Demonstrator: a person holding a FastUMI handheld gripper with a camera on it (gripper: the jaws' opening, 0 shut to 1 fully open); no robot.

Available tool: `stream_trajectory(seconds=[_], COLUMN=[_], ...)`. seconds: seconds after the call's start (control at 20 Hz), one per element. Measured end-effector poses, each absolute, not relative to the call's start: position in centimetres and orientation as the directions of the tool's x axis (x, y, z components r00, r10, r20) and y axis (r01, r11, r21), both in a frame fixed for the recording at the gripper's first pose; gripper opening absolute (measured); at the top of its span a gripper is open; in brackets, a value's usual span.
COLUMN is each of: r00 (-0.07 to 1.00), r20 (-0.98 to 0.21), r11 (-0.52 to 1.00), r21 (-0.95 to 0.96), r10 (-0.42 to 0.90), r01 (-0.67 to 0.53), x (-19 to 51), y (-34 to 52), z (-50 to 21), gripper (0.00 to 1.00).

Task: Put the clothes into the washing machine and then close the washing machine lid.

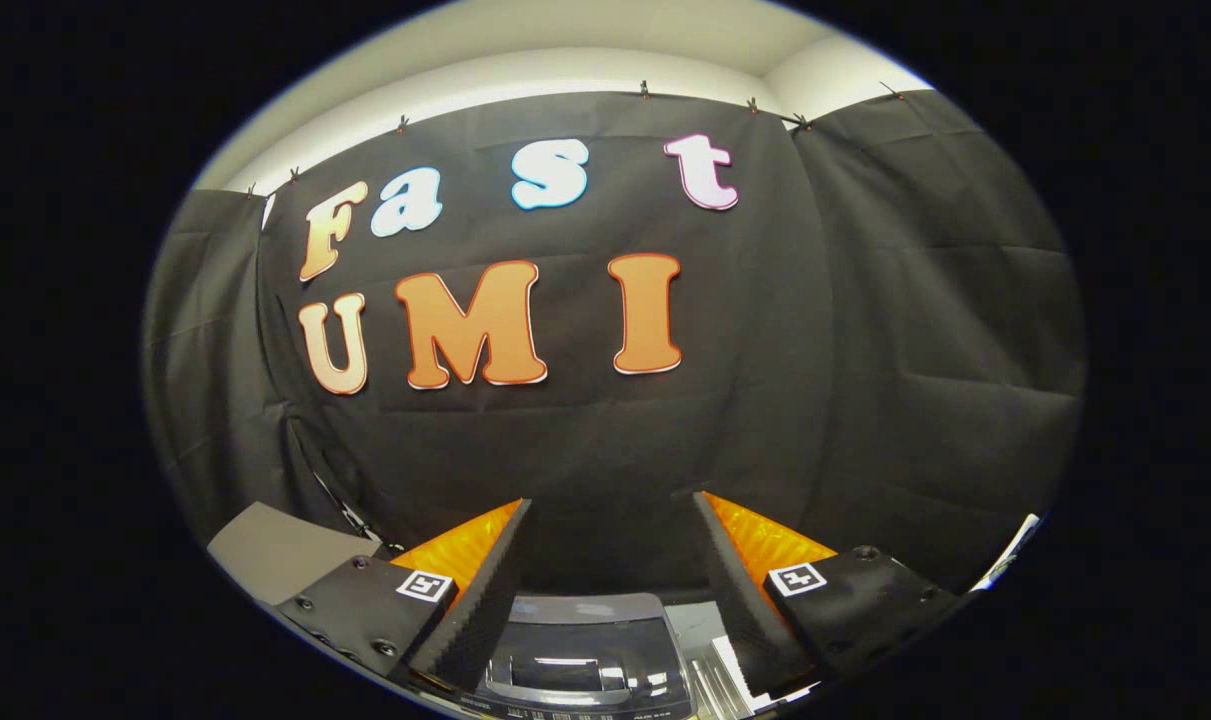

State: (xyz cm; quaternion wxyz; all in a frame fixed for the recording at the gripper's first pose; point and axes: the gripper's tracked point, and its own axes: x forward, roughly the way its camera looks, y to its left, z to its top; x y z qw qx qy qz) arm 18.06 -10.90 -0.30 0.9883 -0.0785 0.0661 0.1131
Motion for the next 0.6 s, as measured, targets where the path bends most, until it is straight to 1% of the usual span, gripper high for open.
stream_trajectory(seconds=[0.25, 0.6], r00=[0.970, 0.980], r20=[-0.119, -0.096], r11=[0.964, 0.971], r21=[-0.137, -0.144], r10=[0.212, 0.176], r01=[-0.228, -0.189], x=[17.5, 17.1], y=[-11.3, -10.6], z=[2.2, 2.9], gripper=[0.99, 0.99])
